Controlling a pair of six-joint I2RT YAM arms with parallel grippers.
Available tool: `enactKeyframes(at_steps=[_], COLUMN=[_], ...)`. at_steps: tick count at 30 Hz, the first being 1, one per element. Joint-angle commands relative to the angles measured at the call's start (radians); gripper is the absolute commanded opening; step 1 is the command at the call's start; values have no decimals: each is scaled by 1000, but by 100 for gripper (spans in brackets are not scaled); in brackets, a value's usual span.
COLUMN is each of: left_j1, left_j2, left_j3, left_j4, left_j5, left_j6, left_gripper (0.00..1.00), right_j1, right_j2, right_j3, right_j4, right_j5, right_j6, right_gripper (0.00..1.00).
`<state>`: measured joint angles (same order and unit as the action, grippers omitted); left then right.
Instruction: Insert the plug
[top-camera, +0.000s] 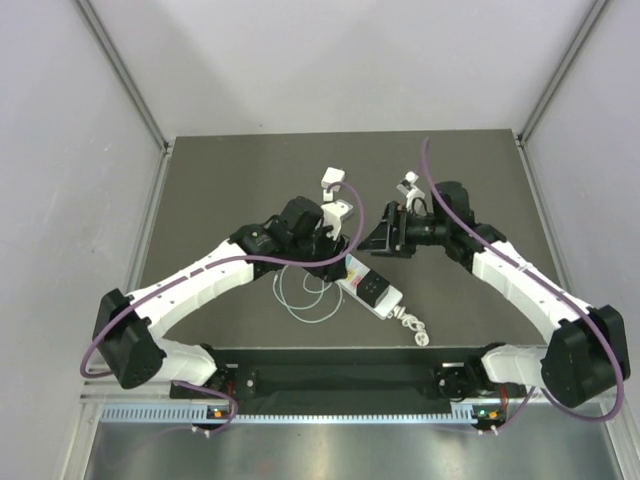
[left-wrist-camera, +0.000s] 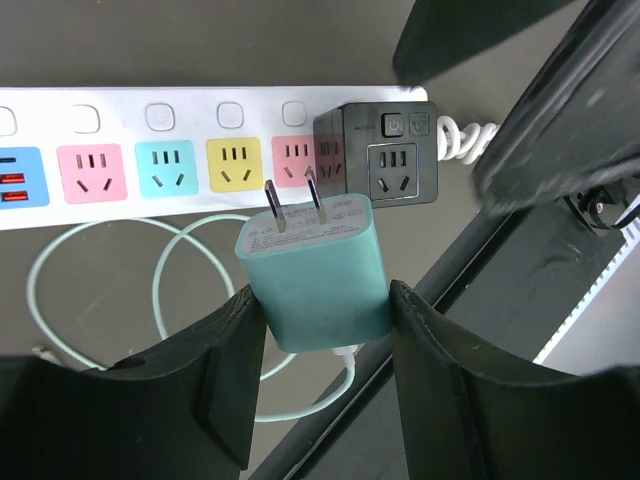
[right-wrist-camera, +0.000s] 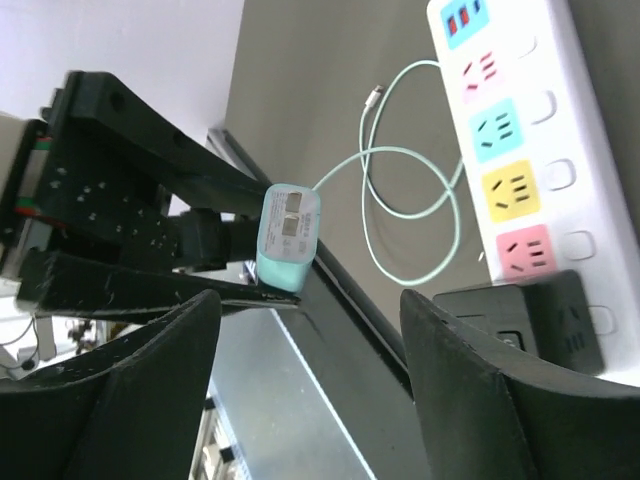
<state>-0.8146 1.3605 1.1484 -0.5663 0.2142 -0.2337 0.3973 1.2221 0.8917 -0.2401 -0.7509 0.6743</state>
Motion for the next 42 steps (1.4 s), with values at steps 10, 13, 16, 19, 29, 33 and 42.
enactKeyframes(at_steps=[10, 13, 16, 19, 29, 33, 42], left_j1=[-21, -24, -26, -28, -26, -24, -15], left_j2=[-50, -67, -64, -64, -113, -149, -135], left_j3=[10, -12, -18, -32, -59, -62, 14], left_j4=[54, 81, 82, 80, 115, 170, 284], left_j5=[57, 60, 60, 56, 44, 77, 263], left_j6=[46, 40, 42, 43, -19, -93, -334], left_gripper=[0, 0, 0, 1, 98, 98, 83], right_j1=[130, 169, 210, 233, 232, 226, 215], right_j2=[114, 145, 168, 169, 65, -2, -213], right_j3=[41, 67, 78, 59, -19, -88, -273], right_j4=[188, 183, 163, 182, 379, 521, 864], right_j5=[-42, -22, -2, 8, 50, 90, 205], right_j6=[114, 120, 114, 119, 205, 234, 346], right_gripper=[65, 59, 49, 21, 0, 0, 0])
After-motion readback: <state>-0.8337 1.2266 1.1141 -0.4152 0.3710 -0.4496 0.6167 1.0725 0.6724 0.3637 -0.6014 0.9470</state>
